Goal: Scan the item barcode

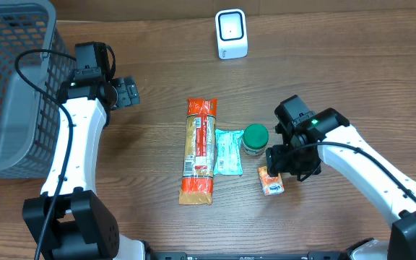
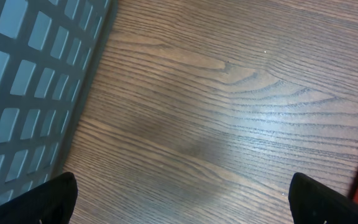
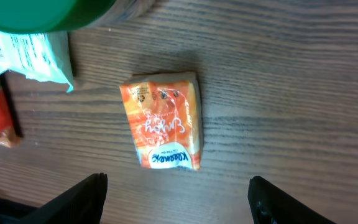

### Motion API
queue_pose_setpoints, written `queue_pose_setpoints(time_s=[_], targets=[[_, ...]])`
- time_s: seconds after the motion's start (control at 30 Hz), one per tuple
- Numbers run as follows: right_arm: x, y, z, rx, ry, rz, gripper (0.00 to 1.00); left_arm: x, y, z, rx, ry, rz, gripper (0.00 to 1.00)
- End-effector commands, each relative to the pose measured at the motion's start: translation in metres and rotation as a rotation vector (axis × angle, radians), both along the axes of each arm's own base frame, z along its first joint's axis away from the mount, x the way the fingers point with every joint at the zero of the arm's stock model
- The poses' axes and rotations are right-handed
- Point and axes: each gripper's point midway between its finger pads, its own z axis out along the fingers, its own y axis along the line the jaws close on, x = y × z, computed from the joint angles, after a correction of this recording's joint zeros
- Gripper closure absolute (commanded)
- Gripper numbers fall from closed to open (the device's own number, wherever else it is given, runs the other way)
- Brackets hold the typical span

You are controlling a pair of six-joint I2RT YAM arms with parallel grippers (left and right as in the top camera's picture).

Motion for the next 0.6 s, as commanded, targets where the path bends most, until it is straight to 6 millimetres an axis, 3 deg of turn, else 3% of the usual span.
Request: queue_pose_setpoints(time_s=[0.0, 0.2, 0.57], targets=[[-0.013, -0.005, -0.014, 0.002, 0.026, 0.061, 0.24, 0.004, 0.000, 0.006, 0.006, -0.015, 0.003, 0.00], [-0.021, -0.009, -0.035, 0.007, 0.027, 0.079, 0.25, 0.004, 0.000, 0.006, 0.006, -0.015, 0.003, 0.00], [-0.017, 0.000, -0.044, 0.061, -0.011, 0.103, 0.30, 0.003, 0.000, 0.006, 0.006, -0.014, 0.003, 0.00]])
